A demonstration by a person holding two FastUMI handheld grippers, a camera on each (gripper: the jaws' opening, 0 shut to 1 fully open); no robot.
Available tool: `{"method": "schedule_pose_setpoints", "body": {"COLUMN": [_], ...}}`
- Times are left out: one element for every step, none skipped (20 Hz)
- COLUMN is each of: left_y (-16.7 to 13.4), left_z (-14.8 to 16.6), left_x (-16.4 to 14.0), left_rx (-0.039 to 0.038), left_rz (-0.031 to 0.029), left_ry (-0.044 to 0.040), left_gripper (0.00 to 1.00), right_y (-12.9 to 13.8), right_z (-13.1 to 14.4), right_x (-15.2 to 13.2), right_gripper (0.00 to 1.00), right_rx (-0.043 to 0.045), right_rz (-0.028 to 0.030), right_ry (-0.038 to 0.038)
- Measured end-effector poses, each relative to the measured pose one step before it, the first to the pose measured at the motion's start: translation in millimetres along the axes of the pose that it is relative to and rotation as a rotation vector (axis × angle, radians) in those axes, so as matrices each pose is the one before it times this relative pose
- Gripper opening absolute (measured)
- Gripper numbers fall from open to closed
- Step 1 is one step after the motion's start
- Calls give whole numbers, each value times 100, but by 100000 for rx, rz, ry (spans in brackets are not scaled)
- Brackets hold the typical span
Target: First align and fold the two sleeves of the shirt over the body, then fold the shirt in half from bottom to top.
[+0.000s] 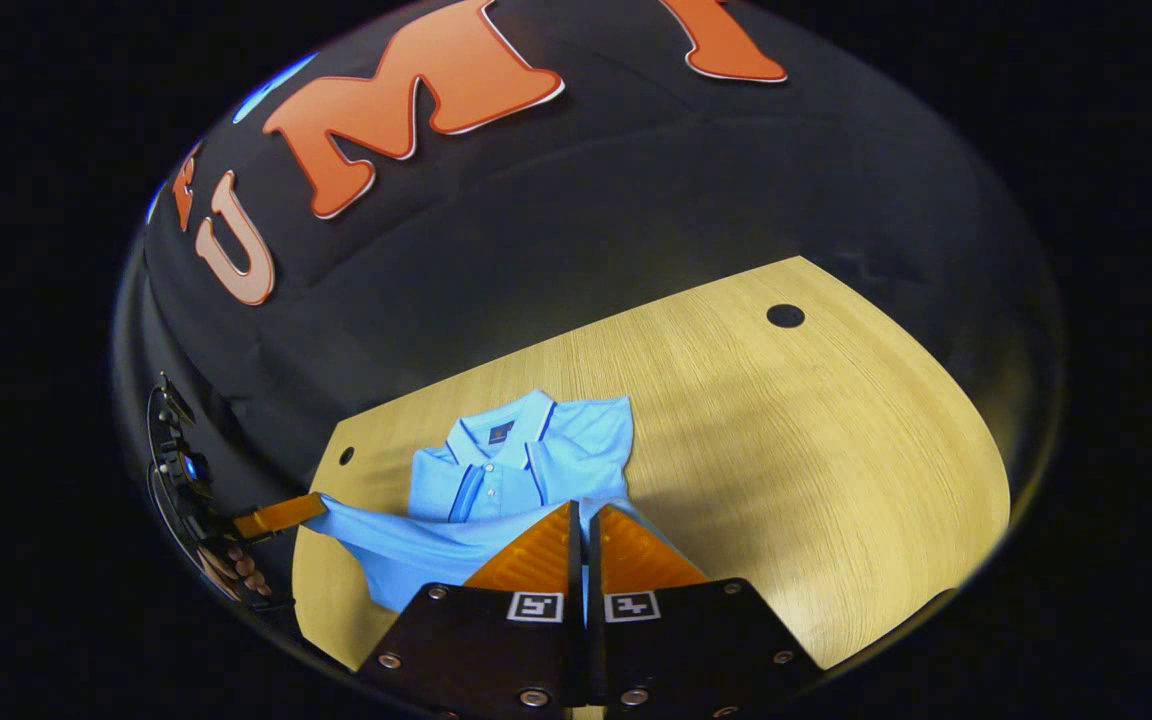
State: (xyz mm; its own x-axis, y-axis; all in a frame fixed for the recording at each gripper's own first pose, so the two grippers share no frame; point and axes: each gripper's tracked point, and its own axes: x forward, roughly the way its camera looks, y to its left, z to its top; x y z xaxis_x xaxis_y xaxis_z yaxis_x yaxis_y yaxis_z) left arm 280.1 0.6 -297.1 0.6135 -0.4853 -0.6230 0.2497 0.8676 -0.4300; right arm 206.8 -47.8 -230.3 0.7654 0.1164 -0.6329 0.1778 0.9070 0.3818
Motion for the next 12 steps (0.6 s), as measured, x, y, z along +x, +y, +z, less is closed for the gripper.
{"method": "schedule_pose_setpoints", "body": {"left_y": [473, 535, 340, 444, 465, 495, 543, 795, 525, 522, 585, 562], "left_z": [516, 507, 452, 450, 242, 129, 198, 360, 358, 286, 458, 125], "left_x": [1367, 1219, 967, 1039, 1152, 924, 886, 746, 474, 456, 459, 575], "left_rx": [975, 418, -52, -298, -639, -913, -703, -870, -2504, -3165, -3220, -3182], "left_rz": [-1, 670, -121, 877, 221, 972, 727, 1816, 856, 967, 1164, 796], "left_ry": [1269, 530, 594, 311, 649, 528, 552, -692, -563, -677, -457, -298], "left_gripper": [6, 6, 6, 5, 6, 6, 6, 6, 6, 6, 6, 6], "right_y": [-64, 40, -5, -85, -104, -249, -105, -291, -227, -187, -228, -330], "right_z": [513, 525, 261, 244, 312, 272, 296, 376, 446, 233, 190, 353], "right_x": [1463, 1297, 1389, 1251, 1230, 1267, 1008, 936, 891, 800, 650, 759], "right_gripper": [1, 1, 1, 1, 1, 1, 1, 1, 1, 1, 1, 1], "right_rx": [-1439, -937, -592, -703, -872, -975, -777, -199, 789, 1676, 1390, 676], "right_rz": [-1034, -354, -378, -135, -177, -67, 190, 339, 473, 869, 872, 530], "right_ry": [597, 823, 1014, 1152, 877, 819, 631, 303, -8, 251, 564, 110]}}
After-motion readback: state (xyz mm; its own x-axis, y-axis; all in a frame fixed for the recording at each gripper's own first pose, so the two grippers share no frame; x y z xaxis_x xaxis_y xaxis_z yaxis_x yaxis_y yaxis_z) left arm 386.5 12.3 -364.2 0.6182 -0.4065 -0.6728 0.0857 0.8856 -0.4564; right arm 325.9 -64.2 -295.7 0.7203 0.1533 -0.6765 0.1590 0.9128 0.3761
